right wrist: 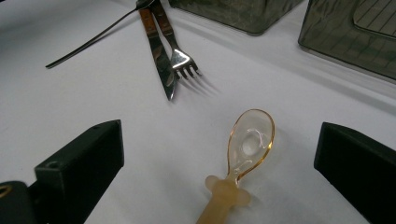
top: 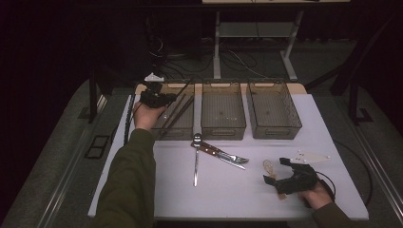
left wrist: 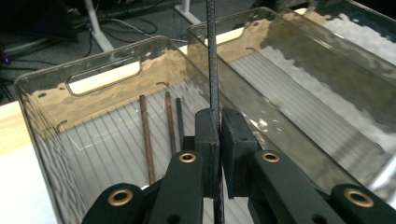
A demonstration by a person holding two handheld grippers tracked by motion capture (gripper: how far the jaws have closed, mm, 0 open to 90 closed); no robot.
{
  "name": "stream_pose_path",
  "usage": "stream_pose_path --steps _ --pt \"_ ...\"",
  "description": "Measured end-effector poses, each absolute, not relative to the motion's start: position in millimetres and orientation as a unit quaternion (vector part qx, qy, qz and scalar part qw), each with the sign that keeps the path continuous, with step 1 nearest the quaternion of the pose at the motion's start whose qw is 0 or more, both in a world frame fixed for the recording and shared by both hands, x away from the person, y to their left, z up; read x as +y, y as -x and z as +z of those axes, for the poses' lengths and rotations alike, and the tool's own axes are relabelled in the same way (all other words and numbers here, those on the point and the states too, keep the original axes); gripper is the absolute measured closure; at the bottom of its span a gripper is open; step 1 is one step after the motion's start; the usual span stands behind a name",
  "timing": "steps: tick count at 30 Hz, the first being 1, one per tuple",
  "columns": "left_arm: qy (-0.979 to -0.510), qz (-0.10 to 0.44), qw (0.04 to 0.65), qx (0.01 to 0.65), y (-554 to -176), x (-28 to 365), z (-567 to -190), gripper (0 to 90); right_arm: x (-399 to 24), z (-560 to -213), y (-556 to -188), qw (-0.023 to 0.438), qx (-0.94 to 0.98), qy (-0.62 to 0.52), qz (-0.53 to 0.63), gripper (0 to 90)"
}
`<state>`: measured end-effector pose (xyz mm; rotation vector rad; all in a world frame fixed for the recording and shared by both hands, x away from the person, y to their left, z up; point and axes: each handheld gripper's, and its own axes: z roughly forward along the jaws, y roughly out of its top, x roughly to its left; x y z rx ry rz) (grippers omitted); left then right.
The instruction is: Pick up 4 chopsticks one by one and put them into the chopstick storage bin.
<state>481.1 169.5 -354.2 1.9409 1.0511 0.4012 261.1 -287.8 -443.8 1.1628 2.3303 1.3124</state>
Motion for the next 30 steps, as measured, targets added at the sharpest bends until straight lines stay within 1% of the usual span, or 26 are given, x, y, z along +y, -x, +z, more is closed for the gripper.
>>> stream_pose_path --steps 7,8,9,11,12,14,17,22,25,30 --pt "-0.785 0.149 0.399 0.45 -496.6 166.1 -379.3 85.6 -288.6 -442.9 -260.5 0.11 0.793 -0.395 0.451 1.3" --pt "-0.788 0.149 0.389 0.454 -497.8 165.6 -380.0 85.6 -288.8 -442.8 -260.4 0.11 0.792 -0.395 0.452 1.3" --pt "-0.783 0.152 0.392 0.458 -497.5 164.8 -379.8 85.6 -288.9 -442.6 -260.2 0.11 0.792 -0.396 0.452 1.3" --pt "-0.779 0.136 0.392 0.47 -499.4 164.4 -380.8 84.8 -289.2 -442.0 -260.0 0.11 0.791 -0.396 0.453 1.3" --pt "-0.78 0.139 0.385 0.472 -499.6 164.1 -381.3 84.0 -289.3 -441.8 -260.1 0.111 0.791 -0.396 0.454 1.3" --pt "-0.778 0.146 0.386 0.474 -498.8 163.2 -381.0 71.1 -289.0 -441.5 -260.1 0.111 0.791 -0.396 0.454 1.3" --pt "-0.782 0.142 0.386 0.468 -497.7 163.6 -381.2 64.6 -288.1 -441.5 -259.7 0.112 0.793 -0.393 0.452 1.3" --pt "-0.782 0.146 0.391 0.462 -491.4 165.3 -379.8 50.9 -287.8 -441.9 -259.9 0.112 0.792 -0.396 0.451 1.3" --pt "-0.784 0.145 0.4 0.451 -486.1 166.5 -376.6 45.6 -287.2 -442.0 -260.0 0.112 0.793 -0.395 0.451 1.3" --pt "-0.785 0.143 0.424 0.428 -470.9 165.6 -368.9 40.3 -287.0 -442.2 -260.0 0.113 0.795 -0.393 0.449 1.3"
